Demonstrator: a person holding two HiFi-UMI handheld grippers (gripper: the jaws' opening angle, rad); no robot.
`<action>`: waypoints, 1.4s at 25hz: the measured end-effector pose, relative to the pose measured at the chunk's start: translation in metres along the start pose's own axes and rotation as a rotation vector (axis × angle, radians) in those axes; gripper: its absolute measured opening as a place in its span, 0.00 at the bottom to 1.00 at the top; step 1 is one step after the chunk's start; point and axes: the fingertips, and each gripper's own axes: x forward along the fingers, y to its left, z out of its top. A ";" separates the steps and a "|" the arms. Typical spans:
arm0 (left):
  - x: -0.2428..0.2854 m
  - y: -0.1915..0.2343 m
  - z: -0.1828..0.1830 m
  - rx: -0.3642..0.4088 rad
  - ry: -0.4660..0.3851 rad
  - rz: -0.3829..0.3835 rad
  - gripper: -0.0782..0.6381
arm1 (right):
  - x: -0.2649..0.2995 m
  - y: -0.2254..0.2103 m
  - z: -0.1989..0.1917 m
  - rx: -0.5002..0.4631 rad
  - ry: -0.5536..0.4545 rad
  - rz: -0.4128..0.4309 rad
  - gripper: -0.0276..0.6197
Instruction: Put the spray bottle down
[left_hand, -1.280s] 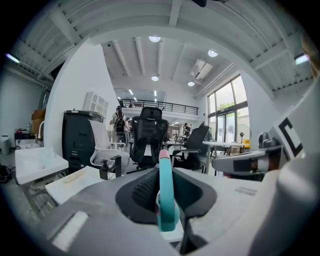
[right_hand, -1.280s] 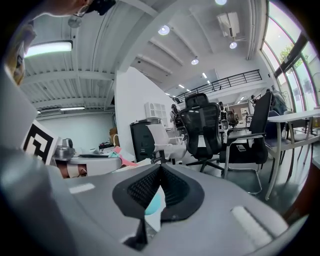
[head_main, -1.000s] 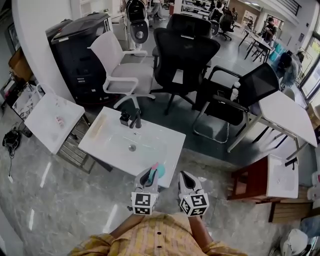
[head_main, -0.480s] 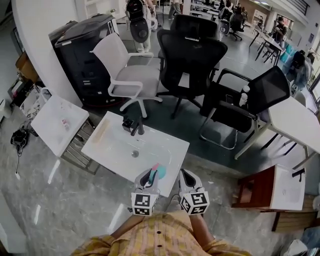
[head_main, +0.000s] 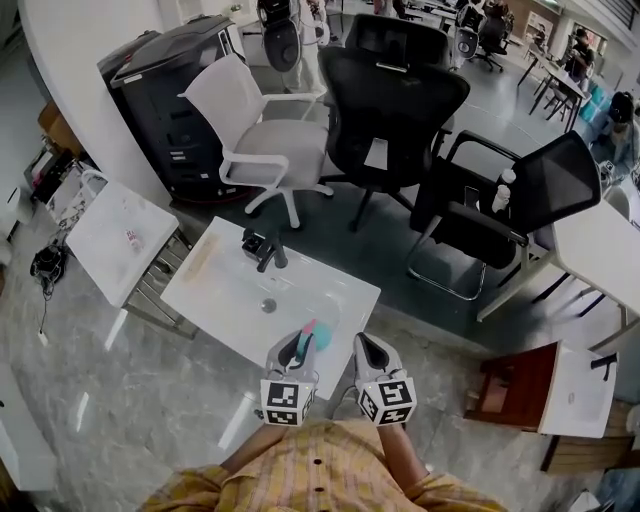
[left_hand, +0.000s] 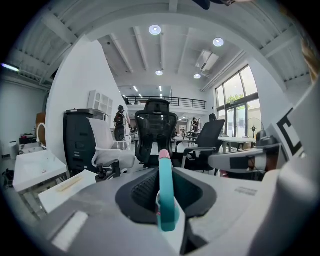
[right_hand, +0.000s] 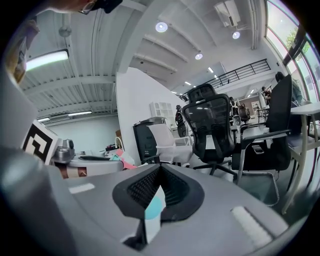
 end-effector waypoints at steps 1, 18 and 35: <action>0.004 0.000 0.001 0.003 0.002 -0.001 0.21 | 0.002 -0.003 -0.001 0.003 0.003 0.003 0.05; 0.081 -0.011 -0.002 0.018 0.056 0.021 0.21 | 0.029 -0.063 -0.014 0.054 0.078 0.036 0.05; 0.158 0.008 -0.013 0.046 0.112 0.047 0.21 | 0.053 -0.095 -0.023 0.069 0.120 0.047 0.05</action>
